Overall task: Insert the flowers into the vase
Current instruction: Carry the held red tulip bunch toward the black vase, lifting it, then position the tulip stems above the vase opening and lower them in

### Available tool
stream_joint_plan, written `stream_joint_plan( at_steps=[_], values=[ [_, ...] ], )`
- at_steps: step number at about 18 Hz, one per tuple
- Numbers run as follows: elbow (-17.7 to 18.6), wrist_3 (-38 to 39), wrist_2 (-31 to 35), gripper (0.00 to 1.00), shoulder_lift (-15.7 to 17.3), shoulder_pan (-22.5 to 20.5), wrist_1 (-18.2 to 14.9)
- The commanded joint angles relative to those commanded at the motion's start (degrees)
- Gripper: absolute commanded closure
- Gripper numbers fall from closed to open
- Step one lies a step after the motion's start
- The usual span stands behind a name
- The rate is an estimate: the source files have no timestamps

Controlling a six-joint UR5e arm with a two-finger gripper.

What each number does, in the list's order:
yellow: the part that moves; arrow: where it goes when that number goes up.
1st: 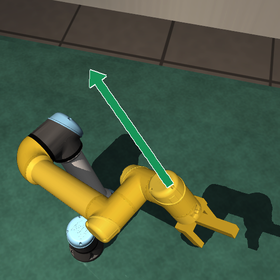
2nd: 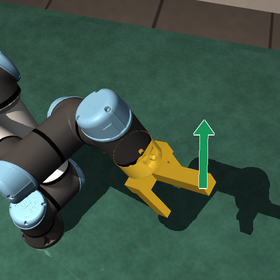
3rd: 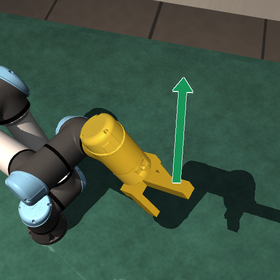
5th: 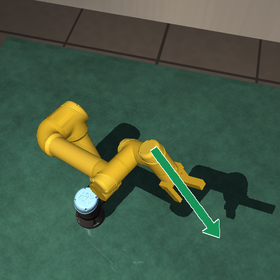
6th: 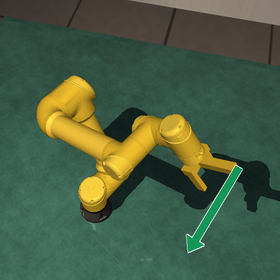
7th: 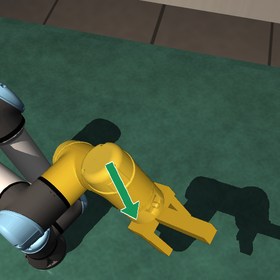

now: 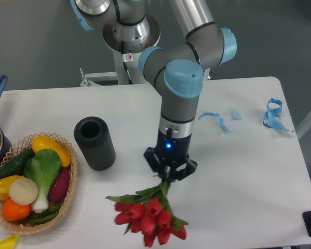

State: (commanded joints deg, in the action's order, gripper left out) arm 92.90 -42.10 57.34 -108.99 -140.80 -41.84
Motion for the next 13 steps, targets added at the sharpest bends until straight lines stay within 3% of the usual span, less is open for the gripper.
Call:
stream_joint_plan(
  at_steps=[5, 8, 13],
  values=[
    [3.2, -0.8, -12.1, 1.0, 5.6, -1.6, 0.2],
    [6.8, -2.6, -23.3, 1.0, 9.3, -2.9, 2.8],
    [9.1, -6.0, -32.1, 1.0, 10.6, -3.6, 3.6]
  ],
)
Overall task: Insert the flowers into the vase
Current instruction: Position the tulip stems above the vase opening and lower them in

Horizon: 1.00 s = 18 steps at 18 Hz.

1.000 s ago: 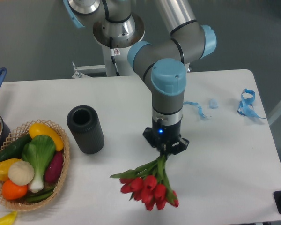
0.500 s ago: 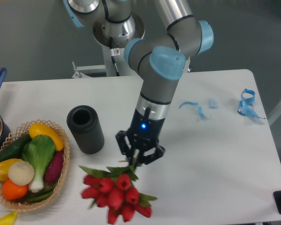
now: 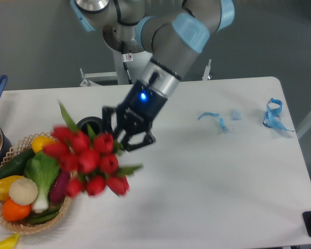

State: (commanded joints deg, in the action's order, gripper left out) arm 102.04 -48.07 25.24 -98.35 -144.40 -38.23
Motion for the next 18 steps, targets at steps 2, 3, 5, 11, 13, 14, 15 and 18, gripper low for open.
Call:
stream_joint_plan(
  at_steps=[2, 3, 5, 11, 13, 14, 15, 18],
  values=[
    [1.9, -0.5, -2.2, 1.0, 1.4, 0.1, 0.0],
    [3.3, -1.8, -2.3, 1.0, 2.5, 0.1, 0.0],
    [7.0, -5.6, -4.6, 1.0, 4.3, 0.2, 0.0],
    [14.0, -12.2, -9.9, 1.0, 6.9, -0.2, 0.0],
    [14.9, -13.4, -11.3, 1.0, 6.9, -0.2, 0.0],
    [15.1, -13.8, -11.4, 1.0, 6.9, -0.2, 0.0],
    [15.3, -14.3, -11.4, 1.0, 6.7, -0.2, 0.0],
    [17.0, -18.3, -11.4, 1.0, 6.3, -0.3, 0.0]
  ],
)
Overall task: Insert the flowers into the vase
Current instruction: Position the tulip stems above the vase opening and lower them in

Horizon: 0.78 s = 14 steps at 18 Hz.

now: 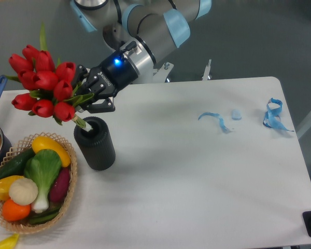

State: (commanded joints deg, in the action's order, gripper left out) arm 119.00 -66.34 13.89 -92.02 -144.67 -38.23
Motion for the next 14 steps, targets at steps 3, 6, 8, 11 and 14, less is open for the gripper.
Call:
stream_joint_plan(
  at_steps=[3, 6, 8, 11, 14],
  values=[
    [2.3, -3.5, 0.0, 1.0, -0.1, 0.0, -0.1],
    [3.9, -5.8, 0.1, 1.0, -0.2, -0.7, -0.2],
    [4.8, -8.2, 0.2, 1.0, -0.8, -0.8, -0.2],
    [6.8, -12.3, 0.2, 0.96, -2.3, -1.5, -0.3],
    [8.4, -15.8, 0.5, 0.96, -3.6, -1.8, -0.3]
  ],
)
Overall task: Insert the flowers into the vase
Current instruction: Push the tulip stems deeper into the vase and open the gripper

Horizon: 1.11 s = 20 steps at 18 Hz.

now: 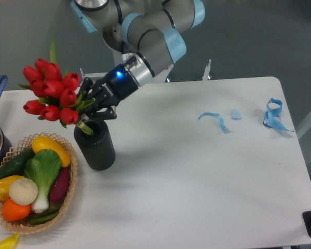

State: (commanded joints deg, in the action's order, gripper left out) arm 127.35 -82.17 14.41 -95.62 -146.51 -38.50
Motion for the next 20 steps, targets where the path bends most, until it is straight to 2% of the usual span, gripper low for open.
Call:
stream_joint_plan(
  at_steps=[4, 8, 9, 10, 11, 12, 20],
  values=[
    [0.1, -0.7, 0.0, 0.87, -1.3, -0.4, 0.0],
    [0.2, -2.0, 0.0, 0.65, -2.0, -0.4, 0.0],
    [0.2, -1.9, 0.0, 0.5, -2.0, -0.5, 0.0],
    [0.3, -1.9, 0.0, 0.29, -2.0, -0.5, 0.0],
    [0.3, -1.9, 0.0, 0.12, -2.0, -0.5, -0.1],
    [0.5, -1.9, 0.0, 0.0, -2.0, -0.6, -0.1],
    [1.1, -1.8, 0.0, 0.0, -1.6, -2.5, -0.1]
  ],
)
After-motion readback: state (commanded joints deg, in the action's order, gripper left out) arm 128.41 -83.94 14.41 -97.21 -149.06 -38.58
